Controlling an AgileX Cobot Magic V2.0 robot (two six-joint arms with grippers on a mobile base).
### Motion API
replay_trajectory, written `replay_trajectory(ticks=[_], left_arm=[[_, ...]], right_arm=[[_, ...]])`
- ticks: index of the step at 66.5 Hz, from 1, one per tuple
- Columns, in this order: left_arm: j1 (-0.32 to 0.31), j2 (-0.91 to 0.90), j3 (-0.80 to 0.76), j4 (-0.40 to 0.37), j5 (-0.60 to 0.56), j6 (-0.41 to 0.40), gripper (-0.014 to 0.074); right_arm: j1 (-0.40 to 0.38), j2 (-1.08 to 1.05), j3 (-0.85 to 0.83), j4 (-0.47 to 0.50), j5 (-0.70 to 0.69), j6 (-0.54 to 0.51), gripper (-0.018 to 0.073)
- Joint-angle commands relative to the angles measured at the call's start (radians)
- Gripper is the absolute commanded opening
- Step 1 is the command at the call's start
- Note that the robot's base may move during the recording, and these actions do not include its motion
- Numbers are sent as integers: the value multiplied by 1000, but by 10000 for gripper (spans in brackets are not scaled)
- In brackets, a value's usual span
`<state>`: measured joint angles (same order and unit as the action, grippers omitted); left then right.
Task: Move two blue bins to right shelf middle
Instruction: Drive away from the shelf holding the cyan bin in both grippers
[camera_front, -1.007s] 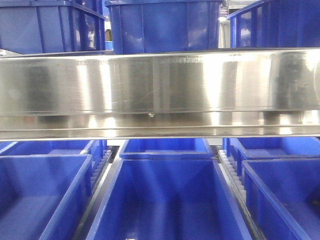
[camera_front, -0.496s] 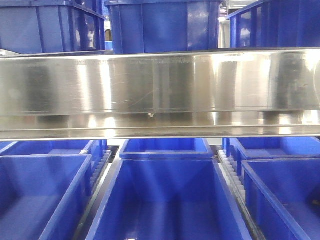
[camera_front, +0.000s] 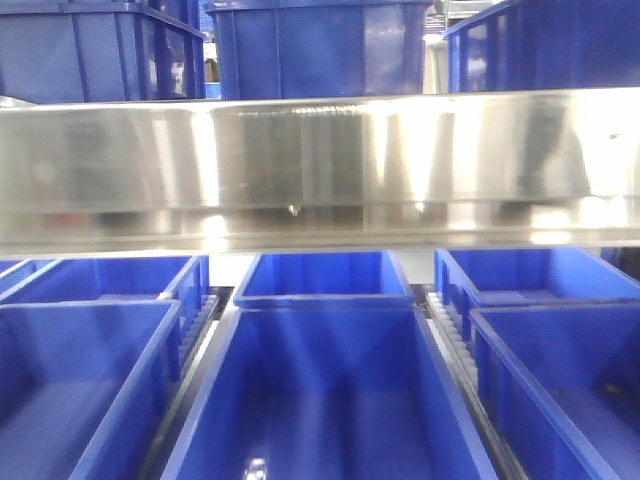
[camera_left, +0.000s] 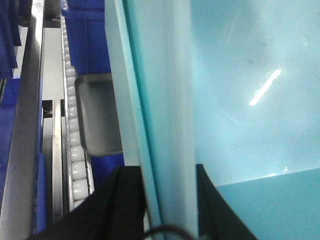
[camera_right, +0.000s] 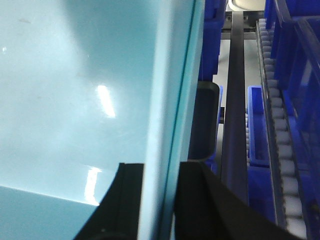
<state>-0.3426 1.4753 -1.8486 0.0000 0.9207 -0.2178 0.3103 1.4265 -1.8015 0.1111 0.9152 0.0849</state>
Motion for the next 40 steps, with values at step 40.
replay_trajectory(ticks=[40], left_arm=[[-1,-25,-15,-36,-109,7,-111]], right_arm=[[0,-14,-14,22,-87,-18,-154]])
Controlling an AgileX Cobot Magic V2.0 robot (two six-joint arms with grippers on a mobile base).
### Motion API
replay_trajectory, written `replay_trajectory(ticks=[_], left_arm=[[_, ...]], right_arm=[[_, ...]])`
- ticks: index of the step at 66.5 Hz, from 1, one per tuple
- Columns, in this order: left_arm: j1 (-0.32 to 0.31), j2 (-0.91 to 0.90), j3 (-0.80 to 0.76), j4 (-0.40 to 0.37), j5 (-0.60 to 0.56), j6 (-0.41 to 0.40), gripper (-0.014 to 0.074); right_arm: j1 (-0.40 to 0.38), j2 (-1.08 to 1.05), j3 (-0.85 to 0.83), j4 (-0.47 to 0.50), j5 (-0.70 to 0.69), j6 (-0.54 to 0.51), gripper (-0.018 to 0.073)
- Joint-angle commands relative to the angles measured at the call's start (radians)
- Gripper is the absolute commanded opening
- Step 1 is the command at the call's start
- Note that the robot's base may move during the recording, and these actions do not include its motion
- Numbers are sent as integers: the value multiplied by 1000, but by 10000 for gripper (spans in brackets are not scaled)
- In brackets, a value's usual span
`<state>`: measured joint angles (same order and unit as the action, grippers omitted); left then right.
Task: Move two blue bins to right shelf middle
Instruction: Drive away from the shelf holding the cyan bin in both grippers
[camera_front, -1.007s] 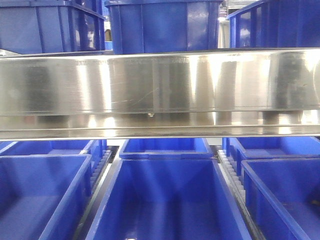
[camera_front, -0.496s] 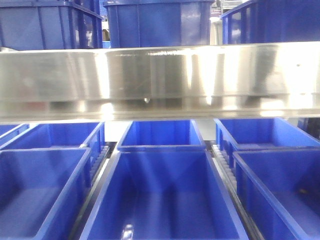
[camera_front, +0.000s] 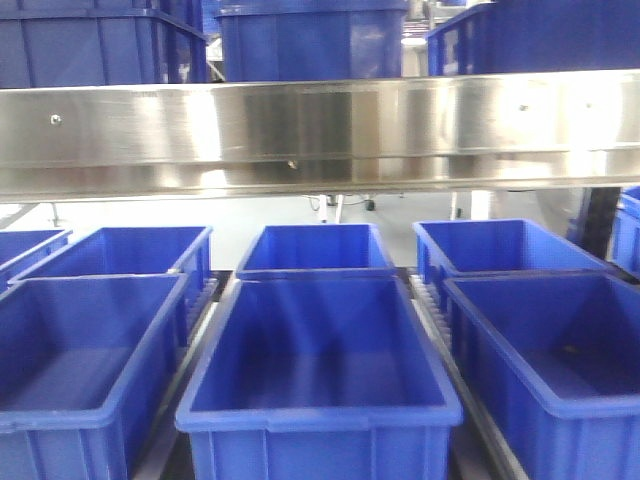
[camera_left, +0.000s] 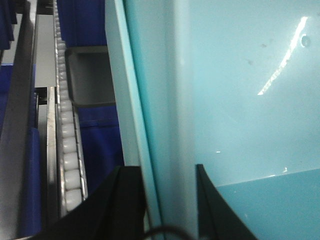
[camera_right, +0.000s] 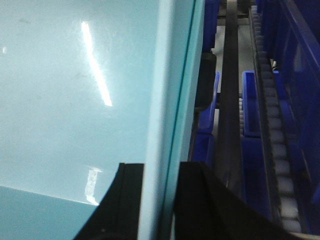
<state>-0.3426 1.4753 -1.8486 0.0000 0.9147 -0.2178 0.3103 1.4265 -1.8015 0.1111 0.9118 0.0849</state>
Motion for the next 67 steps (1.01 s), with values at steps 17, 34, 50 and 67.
replay_trajectory(ticks=[17,34,50,67], left_arm=[[-1,-25,-15,-33,-103,7,-111],[-1,-25,-15,-14,-103,7,-111],[-1,-25,-15,-14,-103,7,-111],[-1,-25,-15,-14,-103,7,-111]], right_arm=[[0,-14,-14,22,-83,-18,-154],[0,-14,-14,22,-83,-18,-154],[0,-14,-14,22,-83,-18,-154],[0,-14,-14,22,-83,-18,-154]])
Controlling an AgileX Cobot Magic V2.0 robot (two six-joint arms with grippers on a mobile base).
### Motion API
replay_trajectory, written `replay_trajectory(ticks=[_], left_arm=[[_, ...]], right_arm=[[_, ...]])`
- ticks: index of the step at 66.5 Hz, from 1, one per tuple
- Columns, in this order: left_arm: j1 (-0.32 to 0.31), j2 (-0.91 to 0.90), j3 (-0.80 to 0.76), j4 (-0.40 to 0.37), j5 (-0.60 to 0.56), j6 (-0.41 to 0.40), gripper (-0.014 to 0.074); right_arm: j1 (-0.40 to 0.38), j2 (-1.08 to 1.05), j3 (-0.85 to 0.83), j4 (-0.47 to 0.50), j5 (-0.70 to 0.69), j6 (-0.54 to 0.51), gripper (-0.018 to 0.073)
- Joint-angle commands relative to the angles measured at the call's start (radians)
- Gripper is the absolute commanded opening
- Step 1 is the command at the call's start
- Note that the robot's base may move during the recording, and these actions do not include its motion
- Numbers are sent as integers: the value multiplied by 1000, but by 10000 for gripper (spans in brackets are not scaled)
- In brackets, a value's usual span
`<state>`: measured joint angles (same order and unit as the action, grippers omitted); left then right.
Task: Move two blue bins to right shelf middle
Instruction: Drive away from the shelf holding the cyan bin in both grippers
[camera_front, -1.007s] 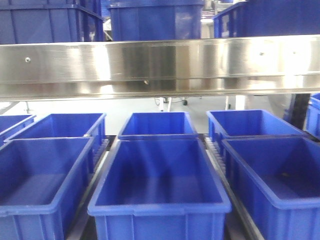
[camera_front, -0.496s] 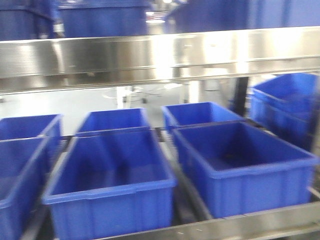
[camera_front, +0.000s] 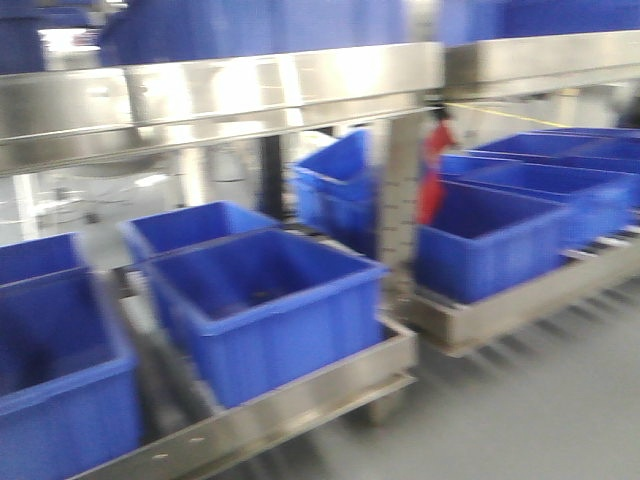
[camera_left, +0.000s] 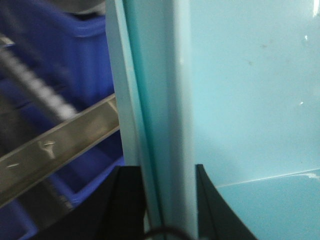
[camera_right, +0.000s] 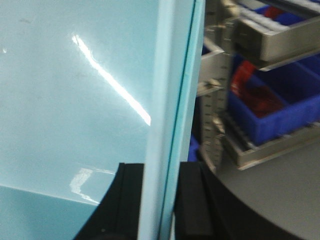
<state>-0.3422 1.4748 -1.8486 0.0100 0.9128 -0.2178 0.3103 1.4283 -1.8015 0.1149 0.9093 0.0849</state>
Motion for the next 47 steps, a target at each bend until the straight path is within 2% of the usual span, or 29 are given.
replay_trajectory(ticks=[1,47], left_arm=[[-1,-24,-15,-24,-101,7,-111],[-1,-24,-15,-24,-101,7,-111]], right_arm=[[0,-16,-14,18,-81,-18,-154],[0,-16,-14,18,-81,-18,-154]])
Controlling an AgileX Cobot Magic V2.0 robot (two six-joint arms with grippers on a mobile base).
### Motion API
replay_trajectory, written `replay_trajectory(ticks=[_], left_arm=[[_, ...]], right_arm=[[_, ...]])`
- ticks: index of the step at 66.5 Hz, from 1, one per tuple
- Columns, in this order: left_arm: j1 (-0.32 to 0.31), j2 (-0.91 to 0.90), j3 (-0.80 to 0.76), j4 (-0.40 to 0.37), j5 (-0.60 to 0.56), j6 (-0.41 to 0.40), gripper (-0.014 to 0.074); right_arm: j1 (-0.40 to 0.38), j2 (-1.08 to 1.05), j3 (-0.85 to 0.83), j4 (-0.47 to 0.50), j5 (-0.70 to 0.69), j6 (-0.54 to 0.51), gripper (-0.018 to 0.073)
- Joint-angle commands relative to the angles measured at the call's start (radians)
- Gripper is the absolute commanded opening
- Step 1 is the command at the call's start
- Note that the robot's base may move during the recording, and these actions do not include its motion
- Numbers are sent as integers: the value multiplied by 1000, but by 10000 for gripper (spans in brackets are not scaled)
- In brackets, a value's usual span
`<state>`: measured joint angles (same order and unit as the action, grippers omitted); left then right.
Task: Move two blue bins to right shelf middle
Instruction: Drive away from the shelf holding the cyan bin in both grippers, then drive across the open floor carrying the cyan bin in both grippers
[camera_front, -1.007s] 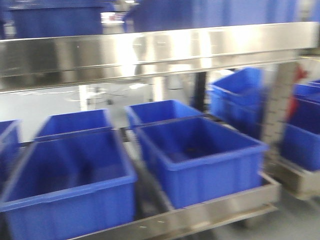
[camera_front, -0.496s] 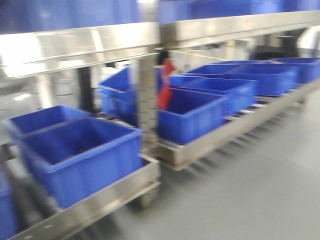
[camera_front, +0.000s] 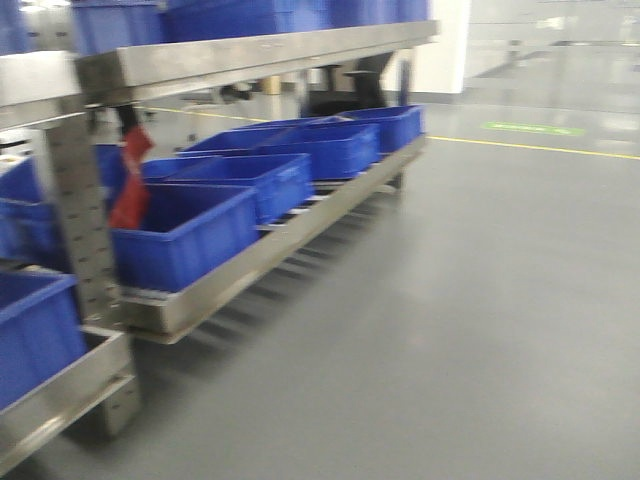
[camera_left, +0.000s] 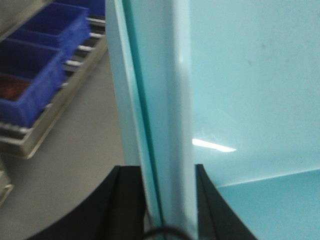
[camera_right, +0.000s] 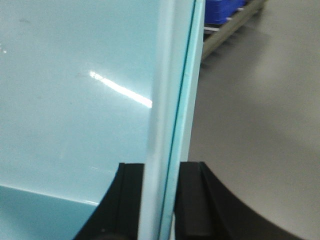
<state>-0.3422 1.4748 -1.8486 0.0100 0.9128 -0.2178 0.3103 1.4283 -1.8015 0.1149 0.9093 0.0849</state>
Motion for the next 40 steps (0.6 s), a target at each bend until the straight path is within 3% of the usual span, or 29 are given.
replay_trajectory(ticks=[1,40], left_arm=[[-1,-24,-15,-24,-101,7,-111],[-1,-24,-15,-24,-101,7,-111]], right_arm=[[0,-16,-14,18,-81,-18,-154],[0,-16,-14,18,-81,-18,-154]])
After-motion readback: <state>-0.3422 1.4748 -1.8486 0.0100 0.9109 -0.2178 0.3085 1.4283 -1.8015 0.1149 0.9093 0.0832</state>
